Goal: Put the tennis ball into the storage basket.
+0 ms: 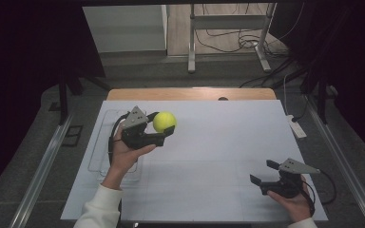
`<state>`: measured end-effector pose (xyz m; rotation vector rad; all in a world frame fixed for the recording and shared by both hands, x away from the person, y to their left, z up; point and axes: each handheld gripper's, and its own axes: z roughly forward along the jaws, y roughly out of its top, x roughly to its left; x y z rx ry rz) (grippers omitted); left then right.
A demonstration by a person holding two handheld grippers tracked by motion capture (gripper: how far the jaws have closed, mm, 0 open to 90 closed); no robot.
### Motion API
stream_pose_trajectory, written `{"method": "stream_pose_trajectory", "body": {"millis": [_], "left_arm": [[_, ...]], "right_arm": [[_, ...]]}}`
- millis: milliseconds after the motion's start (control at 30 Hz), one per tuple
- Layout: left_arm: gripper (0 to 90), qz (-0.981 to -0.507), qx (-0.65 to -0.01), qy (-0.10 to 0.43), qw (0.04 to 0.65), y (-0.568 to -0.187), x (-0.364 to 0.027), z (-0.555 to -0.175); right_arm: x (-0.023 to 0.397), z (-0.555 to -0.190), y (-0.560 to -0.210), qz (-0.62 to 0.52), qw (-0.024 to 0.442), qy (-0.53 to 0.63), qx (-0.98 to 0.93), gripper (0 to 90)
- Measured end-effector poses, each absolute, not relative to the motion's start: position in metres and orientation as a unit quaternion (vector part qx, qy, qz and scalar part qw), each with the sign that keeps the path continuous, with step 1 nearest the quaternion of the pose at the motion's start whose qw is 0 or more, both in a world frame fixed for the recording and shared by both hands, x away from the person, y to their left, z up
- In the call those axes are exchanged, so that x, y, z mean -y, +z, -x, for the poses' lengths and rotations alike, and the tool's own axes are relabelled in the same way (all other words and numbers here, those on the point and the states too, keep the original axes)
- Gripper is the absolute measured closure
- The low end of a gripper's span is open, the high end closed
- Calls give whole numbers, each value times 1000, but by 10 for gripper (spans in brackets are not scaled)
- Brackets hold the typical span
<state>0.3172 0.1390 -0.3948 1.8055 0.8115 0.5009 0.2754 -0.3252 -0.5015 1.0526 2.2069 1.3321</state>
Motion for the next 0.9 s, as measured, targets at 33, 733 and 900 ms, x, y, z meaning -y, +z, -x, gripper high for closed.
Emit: {"method": "stream_pose_trajectory", "body": {"millis": [33,733,900], "left_arm": [[263,-754,-339,209,523,-395,-139,-317],[263,-744,-360,222,517,-397,-155,-323],[264,-742,-364,223,516,-398,-158,-325]], "right_arm": [[325,-275,-501,-372,178,471,-780,88],[325,-275,-501,-371,179,471,-780,88],[325,-275,-501,-371,179,470,-781,88]]}}
